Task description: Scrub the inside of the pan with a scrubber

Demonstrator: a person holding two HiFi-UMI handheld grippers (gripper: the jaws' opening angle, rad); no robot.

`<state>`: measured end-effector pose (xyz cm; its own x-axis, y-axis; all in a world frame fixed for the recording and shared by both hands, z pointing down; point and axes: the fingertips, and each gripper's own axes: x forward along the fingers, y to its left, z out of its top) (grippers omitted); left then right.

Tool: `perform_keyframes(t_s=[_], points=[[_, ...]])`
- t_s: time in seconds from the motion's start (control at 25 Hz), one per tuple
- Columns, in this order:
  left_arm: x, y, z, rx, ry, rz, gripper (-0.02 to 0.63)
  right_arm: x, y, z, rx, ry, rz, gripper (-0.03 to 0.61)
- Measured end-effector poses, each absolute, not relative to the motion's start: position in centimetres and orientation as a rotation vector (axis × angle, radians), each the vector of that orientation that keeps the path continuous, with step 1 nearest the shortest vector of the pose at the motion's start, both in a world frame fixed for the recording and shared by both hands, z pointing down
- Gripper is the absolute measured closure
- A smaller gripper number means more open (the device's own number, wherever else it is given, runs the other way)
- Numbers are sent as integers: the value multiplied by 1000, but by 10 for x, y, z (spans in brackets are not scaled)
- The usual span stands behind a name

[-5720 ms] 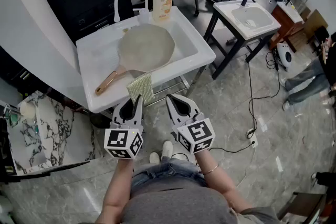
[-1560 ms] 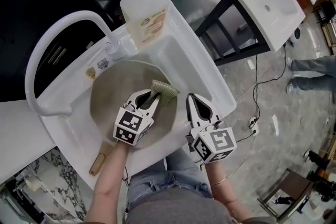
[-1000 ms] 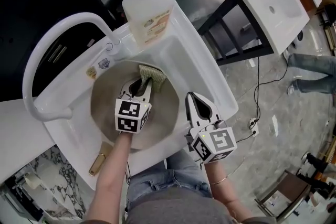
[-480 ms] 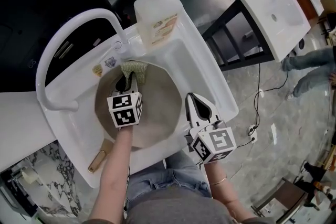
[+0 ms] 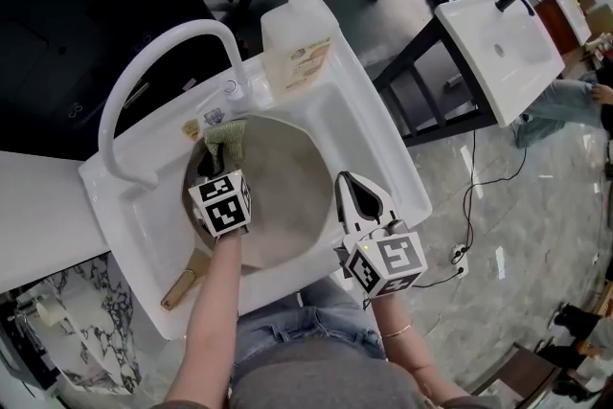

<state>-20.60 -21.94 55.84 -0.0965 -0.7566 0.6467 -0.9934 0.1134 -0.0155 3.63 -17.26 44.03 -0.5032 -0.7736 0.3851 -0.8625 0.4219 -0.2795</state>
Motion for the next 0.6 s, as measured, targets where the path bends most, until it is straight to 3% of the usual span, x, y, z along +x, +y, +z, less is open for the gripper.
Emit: perform_keyframes(t_s=[0.6], points=[[-246,-161,508,1453,-2099,536,551,27,-164,414,1370,-2566,577,568]])
